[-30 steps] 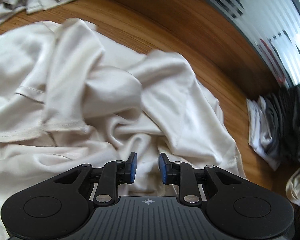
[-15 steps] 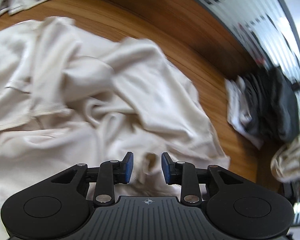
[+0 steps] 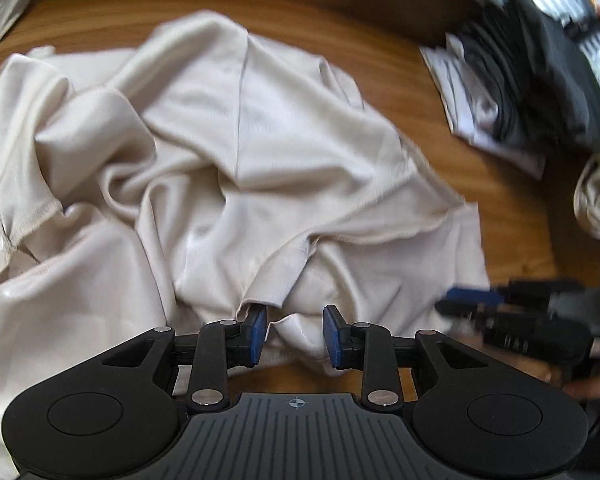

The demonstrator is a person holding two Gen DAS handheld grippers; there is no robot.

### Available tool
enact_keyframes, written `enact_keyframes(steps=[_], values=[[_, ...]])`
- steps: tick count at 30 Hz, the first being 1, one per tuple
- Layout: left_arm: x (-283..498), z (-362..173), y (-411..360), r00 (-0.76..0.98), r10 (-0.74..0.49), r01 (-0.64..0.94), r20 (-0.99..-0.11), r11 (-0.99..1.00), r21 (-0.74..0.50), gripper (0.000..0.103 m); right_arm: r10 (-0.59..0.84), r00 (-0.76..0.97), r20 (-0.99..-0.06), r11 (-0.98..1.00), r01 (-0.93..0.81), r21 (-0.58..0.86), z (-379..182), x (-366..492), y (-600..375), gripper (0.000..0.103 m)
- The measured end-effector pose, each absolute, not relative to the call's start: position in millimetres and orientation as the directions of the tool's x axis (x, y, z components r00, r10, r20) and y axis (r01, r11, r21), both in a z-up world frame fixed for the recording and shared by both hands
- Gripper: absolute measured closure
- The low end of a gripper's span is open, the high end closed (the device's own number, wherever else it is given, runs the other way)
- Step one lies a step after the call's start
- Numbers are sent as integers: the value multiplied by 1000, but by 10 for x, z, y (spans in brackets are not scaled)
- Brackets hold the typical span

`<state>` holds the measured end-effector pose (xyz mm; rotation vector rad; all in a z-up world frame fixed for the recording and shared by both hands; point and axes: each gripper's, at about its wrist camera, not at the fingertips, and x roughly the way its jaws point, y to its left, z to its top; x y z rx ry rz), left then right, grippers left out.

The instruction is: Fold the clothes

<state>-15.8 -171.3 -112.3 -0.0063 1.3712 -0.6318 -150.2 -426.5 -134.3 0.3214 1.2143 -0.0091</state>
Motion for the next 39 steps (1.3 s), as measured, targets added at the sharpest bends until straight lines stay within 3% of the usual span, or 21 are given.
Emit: enact_keyframes(steps=[6, 22, 24, 26, 27, 35, 39], values=[[-224, -1237, -1721, 37, -417, 419, -908, 831, -365, 70, 162, 343, -925, 961, 160, 227, -1335, -1482, -4248, 79], [-409, -1263, -2079, 96, -357, 611, -929, 758, -228, 64, 153, 328, -932, 967, 143, 210, -1312, -1465, -4167, 73], [-440, -1250, -2065, 102, -354, 626, -930, 749, -217, 69, 151, 328, -932, 967, 147, 209, -1313, -1462, -4151, 73], [-472, -1233, -2047, 114, -351, 637, -929, 744, -203, 93, 150, 329, -932, 966, 150, 209, -1315, -1462, -4149, 73], [-487, -1219, -2032, 129, -349, 638, -928, 746, -191, 97, 150, 329, -932, 966, 151, 209, -1315, -1462, -4149, 73], [-447, -853, -1674, 257, -428, 555, -867, 799, -230, 99, 155, 322, -934, 966, 149, 212, -1323, -1450, -4155, 73], [-387, -735, -1384, 244, -484, 453, -840, 823, -342, 99, 161, 324, -932, 964, 150, 219, -1328, -1460, -4160, 73]])
